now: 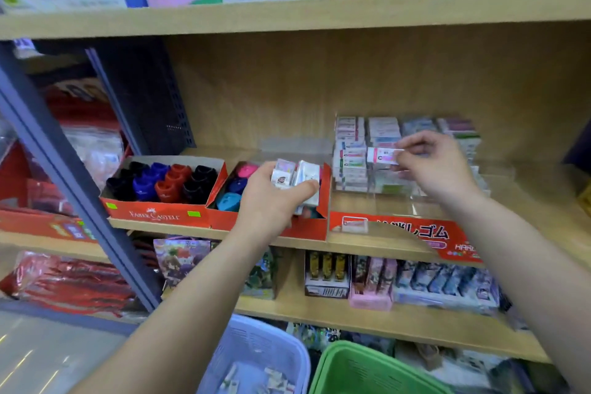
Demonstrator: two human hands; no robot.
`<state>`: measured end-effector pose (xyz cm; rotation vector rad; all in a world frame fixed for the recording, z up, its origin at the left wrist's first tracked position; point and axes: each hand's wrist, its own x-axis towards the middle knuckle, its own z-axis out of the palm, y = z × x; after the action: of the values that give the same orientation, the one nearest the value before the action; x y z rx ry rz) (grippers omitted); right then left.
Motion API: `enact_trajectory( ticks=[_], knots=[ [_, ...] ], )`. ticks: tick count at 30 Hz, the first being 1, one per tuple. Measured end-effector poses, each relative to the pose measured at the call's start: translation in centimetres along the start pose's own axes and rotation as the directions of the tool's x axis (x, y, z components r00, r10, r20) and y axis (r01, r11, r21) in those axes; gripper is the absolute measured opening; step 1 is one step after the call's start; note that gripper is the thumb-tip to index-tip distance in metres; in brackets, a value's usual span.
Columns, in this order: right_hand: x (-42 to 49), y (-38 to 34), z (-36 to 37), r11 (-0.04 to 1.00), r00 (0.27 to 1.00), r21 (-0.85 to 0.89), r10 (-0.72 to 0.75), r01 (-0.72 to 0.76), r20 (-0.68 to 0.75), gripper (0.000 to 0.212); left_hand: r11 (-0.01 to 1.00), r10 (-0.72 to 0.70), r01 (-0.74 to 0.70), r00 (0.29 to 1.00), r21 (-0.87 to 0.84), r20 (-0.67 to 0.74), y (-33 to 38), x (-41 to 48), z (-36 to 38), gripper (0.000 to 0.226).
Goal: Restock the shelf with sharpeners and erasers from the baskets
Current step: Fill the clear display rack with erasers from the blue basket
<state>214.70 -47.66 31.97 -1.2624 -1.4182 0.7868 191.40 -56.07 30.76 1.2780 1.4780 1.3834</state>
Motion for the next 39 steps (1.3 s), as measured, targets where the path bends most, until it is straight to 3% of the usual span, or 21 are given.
enact_trajectory(
  ticks=[3,9,15,21,24,28,31,34,39],
  knots=[
    [1.0,0.4,-0.5,0.994,0.997,-0.106,-0.018,0.026,0.075,0.014,1.000,-0.004,0.004,1.000,0.029,-0.012,-0.2,1.4,0.8,0.024],
    [0.3,0.5,1.1,0.938,0.900,-0.285,-0.059,0.198,0.432,0.008,0.998,-0.004,0.007,0.999,0.068,-0.050,-1.5,2.7,1.4,0.024],
    [1.1,1.7,3.2,0.838,0.854,-0.419,-0.102,0.350,0.510,0.013,0.998,0.012,-0.010,1.000,0.064,-0.024,-1.9,3.0,1.2,0.022],
    [2.0,1.5,3.3,0.705,0.751,-0.525,-0.016,0.476,0.660,0.009,0.999,0.014,-0.014,1.000,0.045,0.005,-1.8,2.8,1.2,0.027],
    [1.7,1.4,3.4,0.747,0.783,-0.497,-0.051,0.443,0.620,0.012,1.000,0.007,-0.007,0.999,0.023,0.037,-1.8,2.7,0.8,0.032],
    [-0.1,0.1,3.5,0.875,0.885,-0.326,-0.206,0.357,0.417,0.010,1.000,-0.002,0.001,0.998,0.007,0.068,-1.8,2.1,0.0,0.032],
    [-2.2,-1.7,4.3,0.983,0.890,-0.053,-0.136,0.176,0.435,0.015,1.000,0.022,-0.020,0.995,-0.014,0.098,-1.3,1.3,0.0,0.033],
    [-3.5,-2.8,5.0,0.995,0.870,0.077,-0.095,0.066,0.483,0.019,0.998,0.048,-0.042,0.991,-0.050,0.128,-0.8,0.5,0.2,0.041],
    [-4.4,-2.9,4.8,0.975,0.900,0.211,-0.027,-0.073,0.436,0.016,0.993,0.038,-0.021,0.989,-0.118,0.144,-0.4,-0.7,-0.1,0.038]
  ],
)
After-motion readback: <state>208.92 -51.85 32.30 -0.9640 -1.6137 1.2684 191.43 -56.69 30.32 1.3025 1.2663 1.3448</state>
